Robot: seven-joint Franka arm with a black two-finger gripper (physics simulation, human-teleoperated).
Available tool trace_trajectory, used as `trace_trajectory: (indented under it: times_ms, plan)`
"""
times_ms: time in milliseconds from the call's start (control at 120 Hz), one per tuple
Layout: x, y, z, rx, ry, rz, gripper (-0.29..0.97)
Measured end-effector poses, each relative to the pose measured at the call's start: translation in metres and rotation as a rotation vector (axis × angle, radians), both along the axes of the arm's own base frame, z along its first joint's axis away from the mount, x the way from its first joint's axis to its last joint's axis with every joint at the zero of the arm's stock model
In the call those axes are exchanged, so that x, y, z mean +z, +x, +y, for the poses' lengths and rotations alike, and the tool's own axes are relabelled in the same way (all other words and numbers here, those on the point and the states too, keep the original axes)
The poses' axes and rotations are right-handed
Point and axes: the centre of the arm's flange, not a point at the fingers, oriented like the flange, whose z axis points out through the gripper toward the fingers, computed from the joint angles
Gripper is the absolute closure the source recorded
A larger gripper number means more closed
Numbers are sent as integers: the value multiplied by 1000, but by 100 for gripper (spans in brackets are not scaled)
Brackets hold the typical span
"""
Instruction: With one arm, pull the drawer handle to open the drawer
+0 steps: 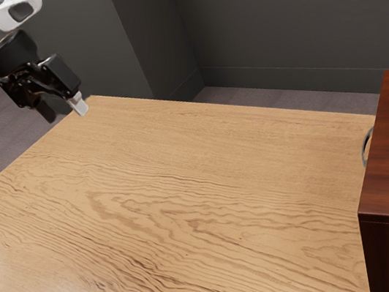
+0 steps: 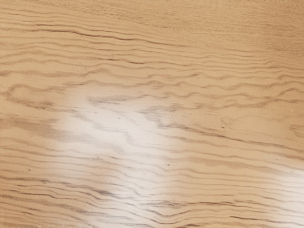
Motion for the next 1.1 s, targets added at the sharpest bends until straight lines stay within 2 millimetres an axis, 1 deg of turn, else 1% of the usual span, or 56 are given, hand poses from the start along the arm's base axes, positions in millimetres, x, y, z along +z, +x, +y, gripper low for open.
trace_trajectory:
  times_ms: [58, 117, 200, 283, 342, 392, 425, 500, 600, 642, 717, 792, 917, 1100]
  plan:
    - [-3, 0, 8, 22, 9, 5, 2]
    - [-2, -1, 6, 22, 14, 3, 2]
    - [-2, 2, -8, 12, 10, 11, 2]
    - [-4, 7, -32, 19, -11, 31, 2]
    - [-19, 19, -51, 24, -39, 71, 2]
    - [-41, 38, -68, 24, -68, 110, 2]
    - [-52, 48, -81, 23, -83, 124, 2]
    - [-66, 66, -112, 15, -113, 126, 3]
    - [-79, 86, -145, 15, -157, 111, 3]
    - [-88, 95, -156, 17, -172, 114, 3]
    - [-97, 104, -168, 26, -204, 110, 3]
    - [-105, 113, -170, 49, -230, 106, 3]
    - [-128, 133, -180, 82, -256, 107, 3]
    - [-150, 152, -210, 94, -292, 97, 3]
